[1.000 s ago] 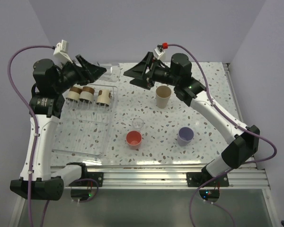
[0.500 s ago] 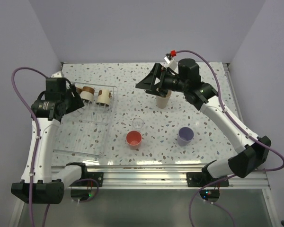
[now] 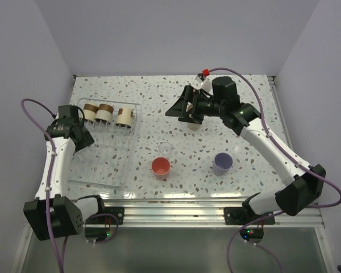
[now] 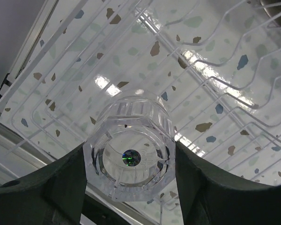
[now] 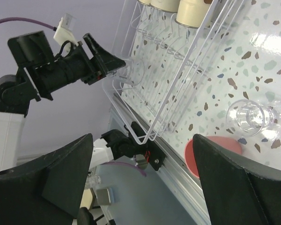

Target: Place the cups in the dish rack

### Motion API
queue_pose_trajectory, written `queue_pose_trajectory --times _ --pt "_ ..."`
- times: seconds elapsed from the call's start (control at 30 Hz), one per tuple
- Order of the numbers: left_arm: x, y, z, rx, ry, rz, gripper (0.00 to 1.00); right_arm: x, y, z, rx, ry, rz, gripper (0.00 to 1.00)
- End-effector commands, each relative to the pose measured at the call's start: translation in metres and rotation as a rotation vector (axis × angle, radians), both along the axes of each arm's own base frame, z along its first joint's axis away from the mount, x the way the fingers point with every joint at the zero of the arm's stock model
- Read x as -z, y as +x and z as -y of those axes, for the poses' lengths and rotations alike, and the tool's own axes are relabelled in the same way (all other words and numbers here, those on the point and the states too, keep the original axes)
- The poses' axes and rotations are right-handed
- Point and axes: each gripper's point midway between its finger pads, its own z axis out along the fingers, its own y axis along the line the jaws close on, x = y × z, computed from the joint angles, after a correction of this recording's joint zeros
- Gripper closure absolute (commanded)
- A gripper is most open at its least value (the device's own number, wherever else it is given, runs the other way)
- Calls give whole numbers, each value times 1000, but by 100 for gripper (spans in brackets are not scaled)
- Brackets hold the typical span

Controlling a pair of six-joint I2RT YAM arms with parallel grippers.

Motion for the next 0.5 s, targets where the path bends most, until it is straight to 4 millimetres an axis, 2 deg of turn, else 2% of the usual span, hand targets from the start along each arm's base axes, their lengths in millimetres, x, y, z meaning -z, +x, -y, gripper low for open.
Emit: queue_pose_trajectory --times 0.0,0.13,0.27,0.47 --pt "5 26 -16 -53 14 77 100 -8 -9 2 -37 12 26 10" --pt "12 40 -23 -59 32 103 100 -3 -6 0 -43 20 13 11" --pt "23 45 -30 -74 54 80 100 3 -5 -4 -52 21 -5 11" --pt "21 53 -48 -110 120 78 100 6 -5 -4 -53 17 -6 12"
